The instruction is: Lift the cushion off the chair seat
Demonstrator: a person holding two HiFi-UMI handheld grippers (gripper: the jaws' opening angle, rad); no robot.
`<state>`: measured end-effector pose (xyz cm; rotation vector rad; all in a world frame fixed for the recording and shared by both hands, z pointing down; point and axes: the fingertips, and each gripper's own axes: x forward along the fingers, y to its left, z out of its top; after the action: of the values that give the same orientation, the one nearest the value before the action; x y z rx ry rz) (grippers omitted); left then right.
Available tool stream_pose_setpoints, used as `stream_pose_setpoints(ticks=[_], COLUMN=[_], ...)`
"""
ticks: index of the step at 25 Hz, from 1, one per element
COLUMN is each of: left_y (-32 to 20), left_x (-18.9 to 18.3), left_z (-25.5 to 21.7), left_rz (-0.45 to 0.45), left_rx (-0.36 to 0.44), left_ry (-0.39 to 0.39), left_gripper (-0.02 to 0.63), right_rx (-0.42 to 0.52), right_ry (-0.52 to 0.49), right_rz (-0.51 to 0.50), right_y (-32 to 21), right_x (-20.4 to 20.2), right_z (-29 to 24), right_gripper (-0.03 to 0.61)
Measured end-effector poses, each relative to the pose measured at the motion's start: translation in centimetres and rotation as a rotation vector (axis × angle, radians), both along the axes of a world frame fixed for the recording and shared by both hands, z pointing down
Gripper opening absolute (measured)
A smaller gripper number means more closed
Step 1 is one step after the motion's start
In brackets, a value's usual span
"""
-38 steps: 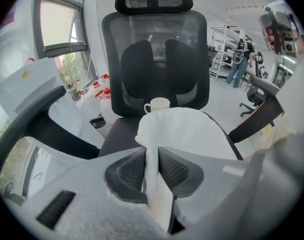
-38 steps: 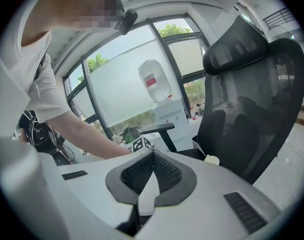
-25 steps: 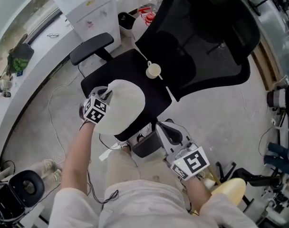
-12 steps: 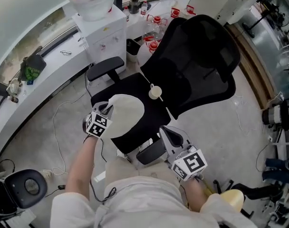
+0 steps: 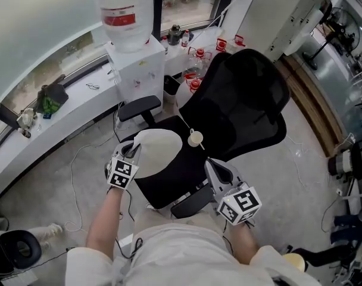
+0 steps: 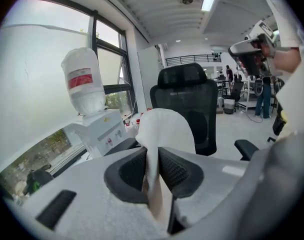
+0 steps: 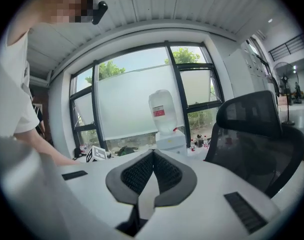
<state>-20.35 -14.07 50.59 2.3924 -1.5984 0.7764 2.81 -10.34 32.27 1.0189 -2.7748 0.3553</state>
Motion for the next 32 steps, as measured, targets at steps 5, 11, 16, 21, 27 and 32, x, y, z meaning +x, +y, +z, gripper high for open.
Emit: stream_pose_setpoints(ticks=[5, 11, 16, 21, 27, 32], left_y=[-0.2, -0.5, 0.3, 2.5, 5.8, 9.1], left_x=[-0.6, -1.8, -3.3, -5.2, -7.0, -8.9], left_z=[-5.3, -11.4, -15.9, -19.8, -22.6, -24.7], left_rz=[-0.074, -0.170, -0.220, -0.290, -0.340, -0.417], left_rx=[0.105, 0.220, 0.307, 0.399, 0.462, 0.529], left_ry=[0.041, 0.119, 0.150, 0.193, 0.197, 0.206], left_gripper=[0.063, 0.063, 0.063, 0.063, 0.063, 0.063], right_rx=[-0.005, 0.040, 0.074, 0.101, 0.082, 0.089], right_ry=[-0.064, -0.082, -0.083, -0.089, -0.112, -0.071], right_rz=[0.011, 0.011, 0.018, 0.025, 0.036, 0.036], right_y=[-1.0, -2.9, -4.3, -5.0, -5.4, -5.4], right_x=[0.3, 0.8, 1.4, 1.7, 2.4, 3.1], right_z=[-1.8, -3.9, -5.2, -6.1, -6.5, -6.8], right_gripper=[0.003, 0.003, 0.003, 0.003, 0.003, 0.005])
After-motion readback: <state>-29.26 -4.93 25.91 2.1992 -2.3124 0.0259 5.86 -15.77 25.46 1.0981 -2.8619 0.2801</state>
